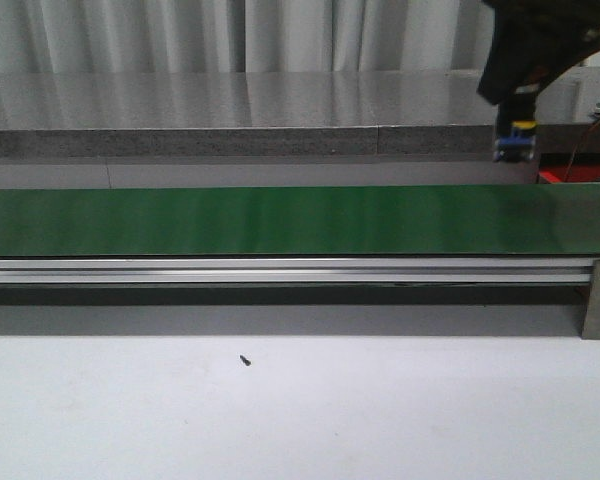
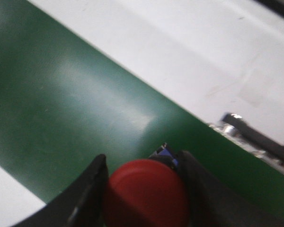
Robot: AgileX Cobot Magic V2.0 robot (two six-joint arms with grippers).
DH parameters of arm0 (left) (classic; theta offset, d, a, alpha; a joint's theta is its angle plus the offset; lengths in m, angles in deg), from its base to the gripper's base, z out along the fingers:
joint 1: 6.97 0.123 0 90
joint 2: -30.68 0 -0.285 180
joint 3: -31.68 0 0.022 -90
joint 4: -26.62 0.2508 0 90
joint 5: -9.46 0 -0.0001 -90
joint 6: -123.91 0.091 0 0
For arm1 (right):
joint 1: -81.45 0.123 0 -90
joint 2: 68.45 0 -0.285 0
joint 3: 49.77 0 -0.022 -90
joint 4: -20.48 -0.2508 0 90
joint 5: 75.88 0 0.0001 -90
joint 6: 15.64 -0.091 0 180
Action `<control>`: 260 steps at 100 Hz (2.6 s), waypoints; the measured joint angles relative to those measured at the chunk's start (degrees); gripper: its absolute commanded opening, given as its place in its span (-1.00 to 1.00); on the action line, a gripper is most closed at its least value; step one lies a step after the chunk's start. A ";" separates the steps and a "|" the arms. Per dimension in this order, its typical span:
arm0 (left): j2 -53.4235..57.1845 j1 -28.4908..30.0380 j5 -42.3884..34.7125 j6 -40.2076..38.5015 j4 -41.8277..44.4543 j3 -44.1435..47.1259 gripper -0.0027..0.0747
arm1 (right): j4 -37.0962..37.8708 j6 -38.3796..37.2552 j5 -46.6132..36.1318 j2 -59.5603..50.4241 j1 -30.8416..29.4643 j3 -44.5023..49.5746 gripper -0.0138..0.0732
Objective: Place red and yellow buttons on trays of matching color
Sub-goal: 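Lower the red button into the red tray and release it, then withdraw the right gripper from the red tray to above the belt end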
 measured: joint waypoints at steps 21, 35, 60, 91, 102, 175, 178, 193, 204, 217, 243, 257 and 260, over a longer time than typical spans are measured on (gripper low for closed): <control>0.00 0.00 0.00 0.00 0.00 0.00 -0.98 | 0.87 -0.21 0.13 0.65 -11.59 -6.54 -0.45; 0.00 0.00 0.00 0.00 0.00 0.00 -0.98 | 1.26 -0.21 -2.82 2.90 -18.26 -8.34 -0.45; 0.00 0.00 0.00 0.00 0.00 0.00 -0.98 | 1.34 -0.21 -8.22 10.11 -23.71 -11.72 -0.45; 0.00 0.00 0.00 0.00 0.00 0.00 -0.98 | 1.34 -0.21 -10.35 21.00 -24.44 -17.69 -0.45; 0.00 0.00 0.00 0.00 0.00 0.00 -0.98 | 1.34 -0.21 -10.35 23.61 -24.44 -18.85 -0.45; 0.00 0.00 0.00 0.00 0.00 0.00 -0.98 | 1.34 -0.21 -8.25 27.29 -24.44 -20.06 0.59; 0.00 0.00 0.00 0.00 0.00 0.00 -0.98 | 1.34 -0.21 -8.25 26.91 -24.44 -20.06 0.59; 0.00 0.00 0.00 0.00 0.00 0.00 -0.98 | 1.11 -0.21 -8.14 23.09 -24.44 -20.06 0.59; 0.00 0.00 0.00 0.00 0.00 0.00 -0.98 | 0.06 -0.21 -7.28 19.62 -24.44 -20.06 0.59; 0.00 0.00 0.00 0.00 0.00 0.00 -0.98 | -0.31 -0.21 -4.11 14.68 -23.81 -20.06 0.57; 0.00 0.00 0.00 0.00 0.00 0.00 -0.98 | -0.44 -0.21 -0.34 1.13 -18.15 -14.36 0.57; 0.00 0.00 0.00 0.00 0.00 0.00 -0.98 | -0.77 -0.21 -1.36 -8.78 -14.34 -5.23 0.57; 0.00 0.00 0.15 0.00 0.00 0.00 -0.98 | -0.77 -0.21 -2.33 -10.93 -13.65 -2.91 0.57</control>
